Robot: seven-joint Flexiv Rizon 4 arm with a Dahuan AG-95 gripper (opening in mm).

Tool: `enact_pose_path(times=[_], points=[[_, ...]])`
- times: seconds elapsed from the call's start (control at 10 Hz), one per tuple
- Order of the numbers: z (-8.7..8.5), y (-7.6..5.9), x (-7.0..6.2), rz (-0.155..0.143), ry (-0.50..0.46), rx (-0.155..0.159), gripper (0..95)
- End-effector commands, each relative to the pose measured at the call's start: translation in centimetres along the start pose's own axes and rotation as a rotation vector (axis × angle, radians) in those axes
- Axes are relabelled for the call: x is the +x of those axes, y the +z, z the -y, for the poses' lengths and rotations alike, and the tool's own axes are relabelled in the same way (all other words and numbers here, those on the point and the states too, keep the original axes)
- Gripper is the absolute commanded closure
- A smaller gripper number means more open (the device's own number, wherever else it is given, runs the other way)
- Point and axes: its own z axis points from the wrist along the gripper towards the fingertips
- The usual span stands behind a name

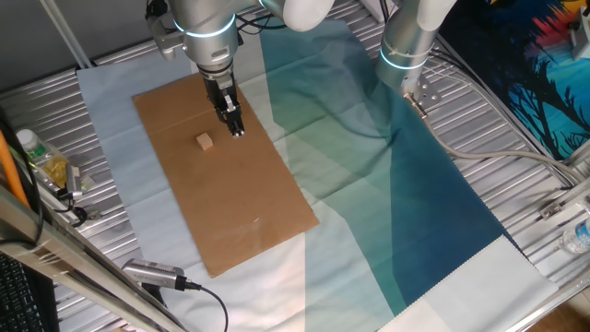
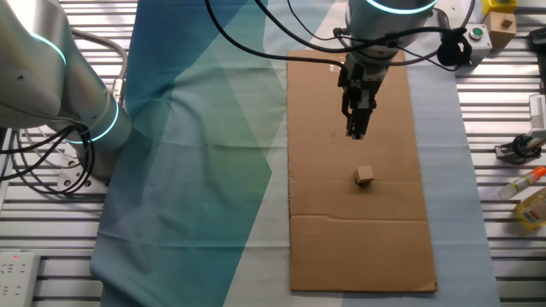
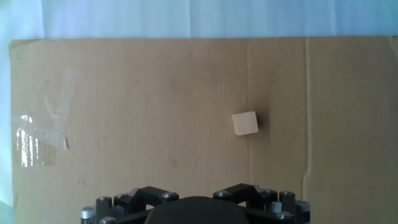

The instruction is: Hold a small block with the gripper and sweep it from left to right on the table

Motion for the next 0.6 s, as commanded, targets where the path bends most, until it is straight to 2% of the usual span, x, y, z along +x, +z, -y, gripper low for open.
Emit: enact_pose_path(times=[0.1,0.6], points=[[0.01,-0.03,0.02,0.029,-0.258,0.001,95.0],[0.02,-0.15,0.0,0.027,-0.26,0.003,95.0]])
